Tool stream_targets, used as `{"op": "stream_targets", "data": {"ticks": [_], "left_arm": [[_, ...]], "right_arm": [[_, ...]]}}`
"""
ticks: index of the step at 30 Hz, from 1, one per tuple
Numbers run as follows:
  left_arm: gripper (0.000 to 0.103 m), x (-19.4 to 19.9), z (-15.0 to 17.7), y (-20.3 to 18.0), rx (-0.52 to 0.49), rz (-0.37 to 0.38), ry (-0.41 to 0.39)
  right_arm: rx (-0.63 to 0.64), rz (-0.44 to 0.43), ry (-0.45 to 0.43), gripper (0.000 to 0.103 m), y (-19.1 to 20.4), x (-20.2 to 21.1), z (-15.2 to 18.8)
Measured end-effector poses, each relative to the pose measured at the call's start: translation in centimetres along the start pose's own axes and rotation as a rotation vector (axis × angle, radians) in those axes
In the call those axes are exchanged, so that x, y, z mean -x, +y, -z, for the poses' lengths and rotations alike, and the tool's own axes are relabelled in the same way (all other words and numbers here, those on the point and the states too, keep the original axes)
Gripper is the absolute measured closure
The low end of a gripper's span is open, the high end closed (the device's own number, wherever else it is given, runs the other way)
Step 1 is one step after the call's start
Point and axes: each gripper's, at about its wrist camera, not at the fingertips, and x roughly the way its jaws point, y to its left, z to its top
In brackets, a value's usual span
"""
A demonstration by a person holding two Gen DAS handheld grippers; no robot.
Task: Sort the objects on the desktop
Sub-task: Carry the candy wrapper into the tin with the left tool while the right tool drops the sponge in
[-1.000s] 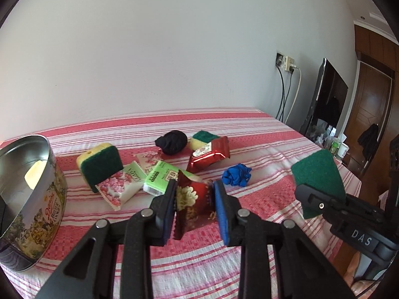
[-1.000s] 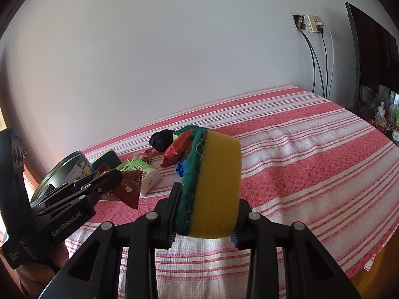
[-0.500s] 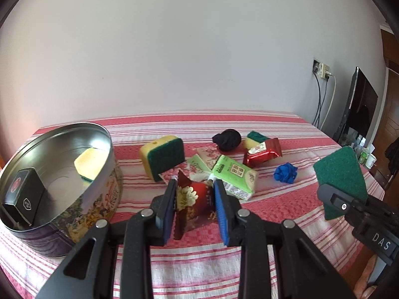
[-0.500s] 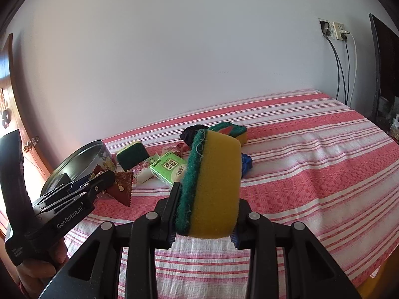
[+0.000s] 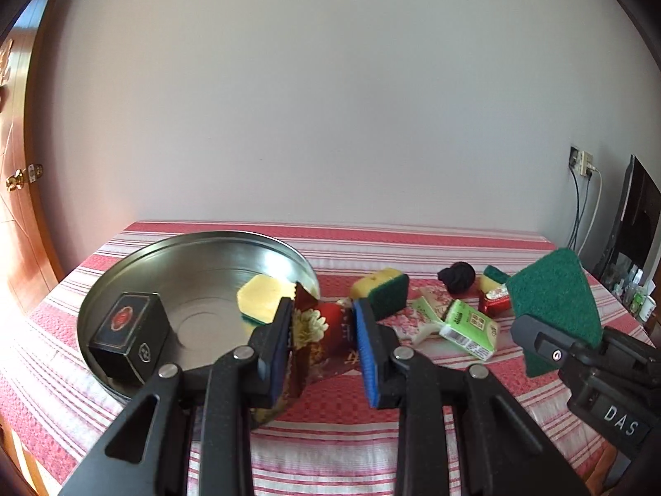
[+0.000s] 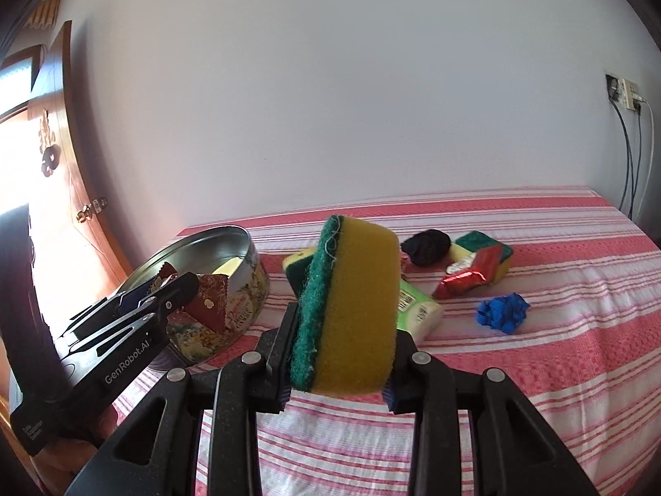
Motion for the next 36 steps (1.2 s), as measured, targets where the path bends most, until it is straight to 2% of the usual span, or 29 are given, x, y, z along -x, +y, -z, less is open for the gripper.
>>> {"op": "stream_targets", "data": {"ticks": [7, 13, 21, 29, 36], "left_arm": [[0.075, 0.1, -0.8, 5.3, 0.065, -0.116, -0.022], [0.075, -0.9, -0.9, 9.8, 0.114, -0.223, 0.0], [0.075, -2.7, -1.3, 12.8, 0.122, -0.306, 0.03], [0.075, -4.7, -1.3, 15.2, 0.148, -0.327, 0.07], [0.075, -6.0, -0.9, 15.5, 0.158, -0.33, 0.106]], "right_arm": [[0.081, -0.1, 0.0, 0.067, 5.2, -3.1, -1.9], [0.131, -0.168, -0.018, 0.067, 9.1, -5.7, -3.4], [0.175, -0.18, -0.027, 0.067, 13.2, -10.8, -5.6], [0.215, -0.183, 0.004, 0.067, 15.9, -15.4, -6.7], [0.241, -0.167, 0.033, 0.067, 16.8, -18.8, -6.2]]}}
